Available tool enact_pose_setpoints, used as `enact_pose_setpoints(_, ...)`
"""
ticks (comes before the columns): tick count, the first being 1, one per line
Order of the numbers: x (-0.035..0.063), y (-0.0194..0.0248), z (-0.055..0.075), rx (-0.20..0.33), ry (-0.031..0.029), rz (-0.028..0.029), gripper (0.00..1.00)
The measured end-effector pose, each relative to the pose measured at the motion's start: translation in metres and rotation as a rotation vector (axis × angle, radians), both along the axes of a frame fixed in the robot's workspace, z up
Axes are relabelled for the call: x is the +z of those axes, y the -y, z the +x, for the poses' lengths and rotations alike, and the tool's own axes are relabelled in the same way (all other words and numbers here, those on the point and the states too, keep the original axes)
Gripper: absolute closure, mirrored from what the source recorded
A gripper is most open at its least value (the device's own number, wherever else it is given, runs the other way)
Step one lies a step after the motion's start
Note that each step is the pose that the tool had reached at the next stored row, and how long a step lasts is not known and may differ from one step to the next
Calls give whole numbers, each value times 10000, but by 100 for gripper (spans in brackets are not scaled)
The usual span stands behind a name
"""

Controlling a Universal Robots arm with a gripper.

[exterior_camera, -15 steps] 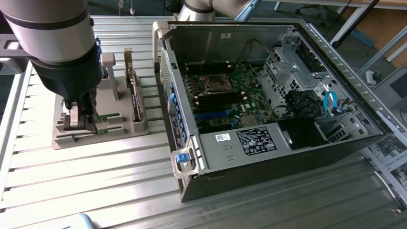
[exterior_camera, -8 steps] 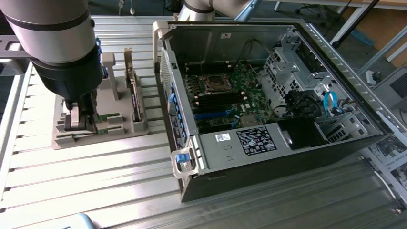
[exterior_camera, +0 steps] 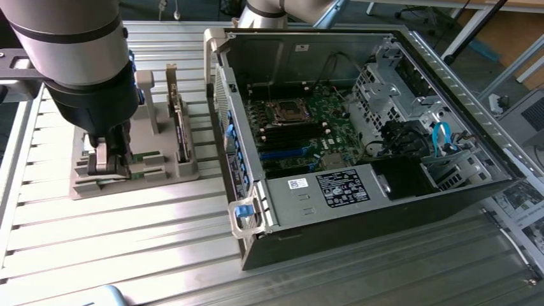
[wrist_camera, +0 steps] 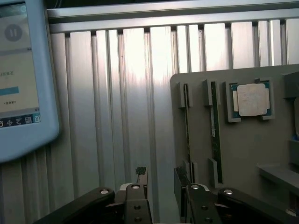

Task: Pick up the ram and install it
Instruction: 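Pick up the ram and move it above insertion slot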

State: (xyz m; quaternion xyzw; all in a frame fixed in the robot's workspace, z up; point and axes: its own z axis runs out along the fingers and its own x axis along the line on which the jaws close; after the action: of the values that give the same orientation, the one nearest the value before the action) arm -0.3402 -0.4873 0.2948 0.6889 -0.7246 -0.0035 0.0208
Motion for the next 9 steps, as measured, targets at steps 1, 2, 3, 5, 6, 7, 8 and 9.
enact_pose_setpoints(1,-2,-2,0,0,0,-2,64)
enact_pose_setpoints(2,-4,-3,0,0,0,-5,64)
enact_pose_setpoints(3,-5,-5,0,0,0,-10,64)
enact_pose_setpoints(5,-9,-7,0,0,0,-15,64)
enact_pose_setpoints(6,-10,-8,0,0,0,-17,64)
enact_pose_setpoints(7,-11,-8,0,0,0,-19,64)
enact_pose_setpoints(8,-13,-10,0,0,0,-20,64)
enact_pose_setpoints(9,-15,-10,0,0,0,-21,64)
